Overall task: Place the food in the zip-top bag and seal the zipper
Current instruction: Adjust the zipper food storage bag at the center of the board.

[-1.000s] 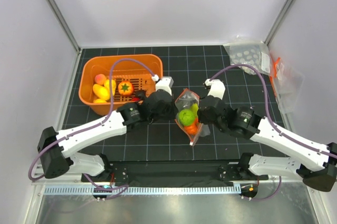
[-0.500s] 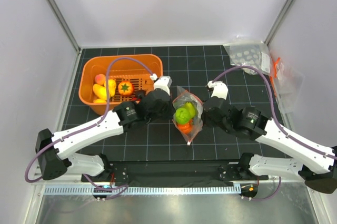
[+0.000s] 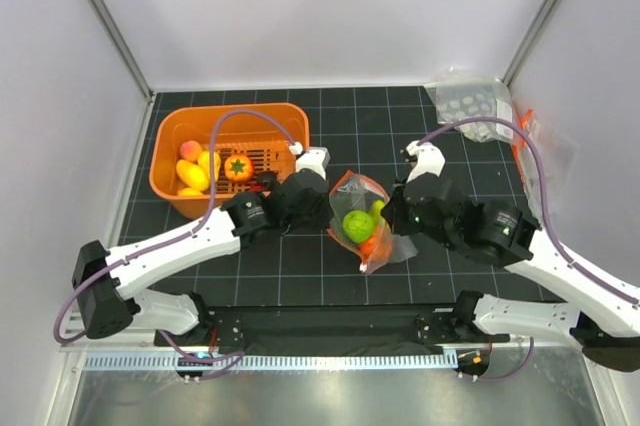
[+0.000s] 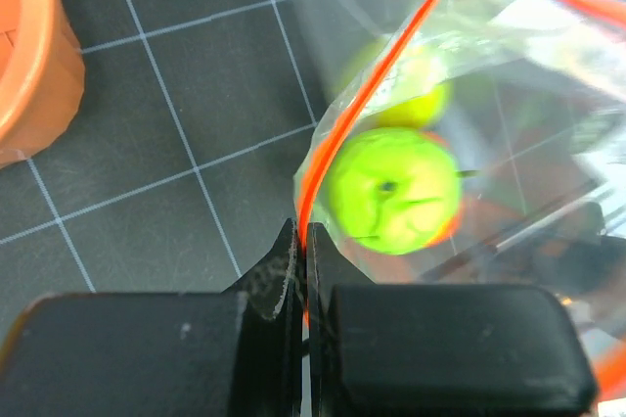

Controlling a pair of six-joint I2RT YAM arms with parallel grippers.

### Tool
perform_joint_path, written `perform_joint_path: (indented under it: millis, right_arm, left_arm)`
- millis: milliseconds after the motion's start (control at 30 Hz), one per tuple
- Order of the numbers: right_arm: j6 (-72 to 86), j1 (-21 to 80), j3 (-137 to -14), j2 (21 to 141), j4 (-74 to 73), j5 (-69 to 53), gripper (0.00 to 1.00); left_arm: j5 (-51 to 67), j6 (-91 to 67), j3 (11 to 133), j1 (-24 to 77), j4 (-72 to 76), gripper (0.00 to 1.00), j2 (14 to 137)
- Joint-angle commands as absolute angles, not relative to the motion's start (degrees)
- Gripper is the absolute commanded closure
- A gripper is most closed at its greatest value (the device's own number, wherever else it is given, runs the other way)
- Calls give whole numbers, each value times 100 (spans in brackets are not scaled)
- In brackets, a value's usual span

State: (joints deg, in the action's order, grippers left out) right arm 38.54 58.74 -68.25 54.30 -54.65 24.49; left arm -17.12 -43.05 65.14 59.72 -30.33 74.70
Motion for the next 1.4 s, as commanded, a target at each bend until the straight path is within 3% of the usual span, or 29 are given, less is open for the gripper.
perform_joint_path:
  millis: [0, 200, 333, 433, 533, 867, 1033, 1133, 1233, 1367]
  right_arm:
    - [3595, 5862, -7356, 5554, -5160, 2129, 99]
    - [3472, 5871, -7540, 6422, -5552, 2178, 99]
    - [3874, 5871, -7883, 6653, -7114, 4326, 99]
    - [4139, 5871, -8085, 6522, -7714, 5095, 99]
    - [4210, 5871, -8191, 6434, -7665, 5081, 99]
    - [3384, 5933, -7945, 6671, -6328, 3375, 99]
    - [4024, 5933, -8418, 6846, -7975, 5452, 99]
    - [4394, 5933, -8639, 6751, -8297, 5932, 99]
    - [3773, 5933, -8885, 6505, -7493, 5522, 99]
    - [3165, 5933, -9036, 6101, -6269, 3909, 99]
  left_arm:
    - [-1635, -4280, 6732, 5985, -2918, 100, 7602]
    - [-1468, -4193, 7144, 5977, -3093, 100, 7568]
    - [-1670, -4000, 7672, 5977, -3821, 100, 7392]
    - [-1810, -3946, 7884, 5977, -4139, 100, 7339]
    - [-1881, -3955, 7796, 5977, -4122, 100, 7409]
    - [-1880, -3885, 7875, 5977, -4017, 100, 7831]
    - [-2162, -3762, 7858, 5722, -4377, 100, 7735]
    - [-2075, -3762, 7875, 5572, -4342, 100, 7533]
    - [-1671, -3718, 8347, 5572, -4254, 100, 7549]
    - [-1029, -3674, 8649, 5572, -4053, 100, 7594]
